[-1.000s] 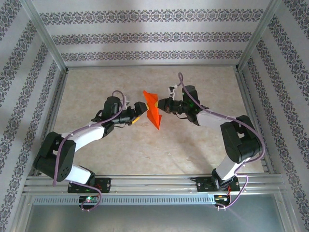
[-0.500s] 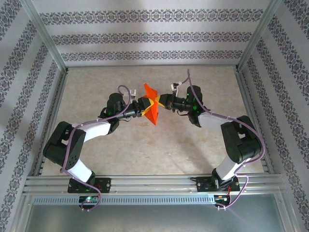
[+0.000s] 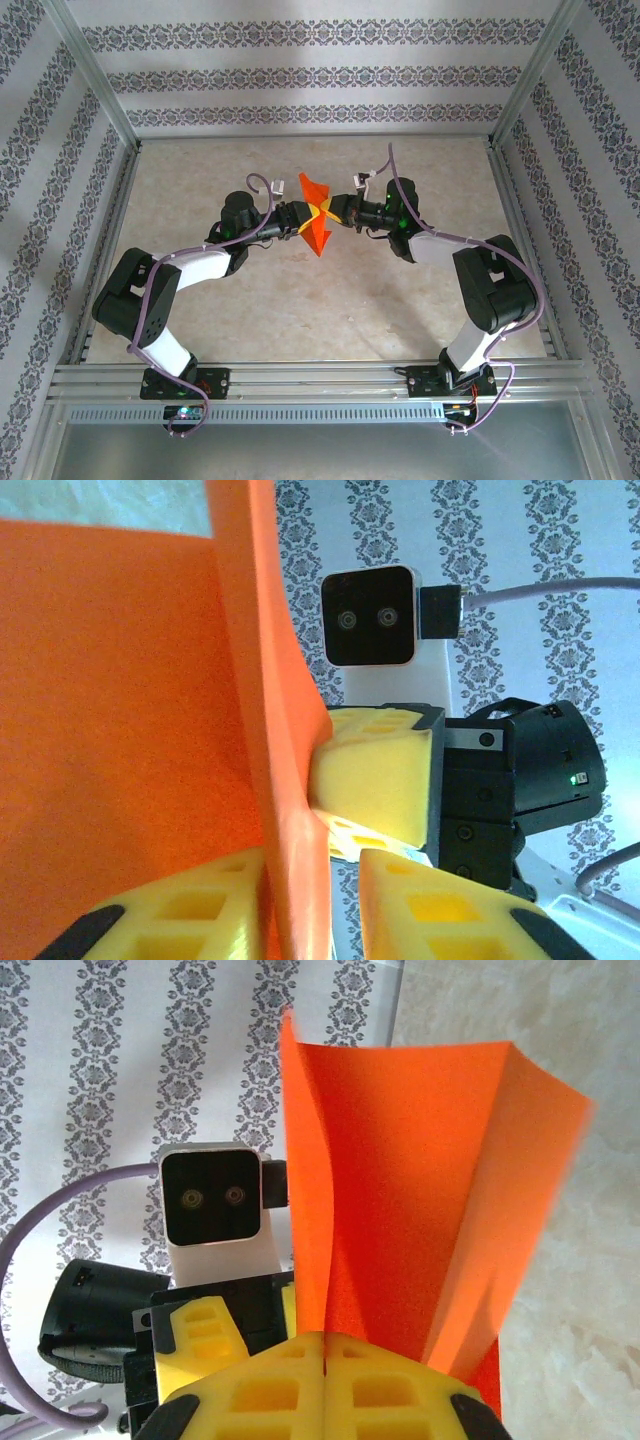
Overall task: Fold a paper plane with a square sheet of paper (pick it up from the middle)
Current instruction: Turn over the paper at the center of the table.
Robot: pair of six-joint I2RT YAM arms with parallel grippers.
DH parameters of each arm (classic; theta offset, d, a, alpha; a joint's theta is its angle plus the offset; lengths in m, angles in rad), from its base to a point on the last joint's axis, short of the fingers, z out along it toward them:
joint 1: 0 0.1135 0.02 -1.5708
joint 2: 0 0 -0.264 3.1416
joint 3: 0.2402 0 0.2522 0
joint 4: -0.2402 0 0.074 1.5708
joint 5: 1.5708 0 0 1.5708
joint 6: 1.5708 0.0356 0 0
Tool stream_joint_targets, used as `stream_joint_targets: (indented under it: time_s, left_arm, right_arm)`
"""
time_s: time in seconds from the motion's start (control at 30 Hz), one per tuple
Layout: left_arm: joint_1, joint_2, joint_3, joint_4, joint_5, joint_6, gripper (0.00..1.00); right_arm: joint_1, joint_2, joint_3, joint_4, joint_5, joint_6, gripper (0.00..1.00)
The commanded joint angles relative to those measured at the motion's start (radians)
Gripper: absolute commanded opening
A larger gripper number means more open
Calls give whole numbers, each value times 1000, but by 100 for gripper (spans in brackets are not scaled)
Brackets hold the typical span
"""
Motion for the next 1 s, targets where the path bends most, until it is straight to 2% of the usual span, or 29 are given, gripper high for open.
stream_joint_targets:
  time_s: [0.0, 0.1, 0.17, 0.33, 0.47, 0.57, 0.73, 0.83, 0.97]
  left_arm:
    - [-15, -3, 32, 27, 17, 28, 23]
    - [-13, -5, 35, 0, 15, 39, 18]
    - [-13, -8, 40, -20, 10, 49, 14]
    - [-12, -29, 48, -127, -9, 103, 11]
    - [-6, -79, 89, -396, -61, 249, 11]
    - [-6, -114, 169, -713, -154, 414, 11]
    - [-9, -123, 320, -1125, -348, 624, 12]
    - [-22, -100, 418, -1321, -499, 716, 12]
    - [-67, -19, 568, -1577, -773, 807, 12]
  right_arm:
    - [-9, 11, -18, 48, -27, 9, 2]
    - [-12, 8, -21, 48, -25, 8, 5]
    - [-15, 2, -23, 43, -21, 3, 11]
    - [-48, -49, -53, -25, 25, -68, 40]
    - [-91, -141, -83, -198, 103, -217, 57]
    - [-114, -221, -69, -422, 165, -390, 63]
    - [-127, -358, -29, -768, 397, -654, 73]
    - [-126, -427, -17, -877, 544, -760, 78]
    - [-126, -509, -28, -935, 712, -848, 83]
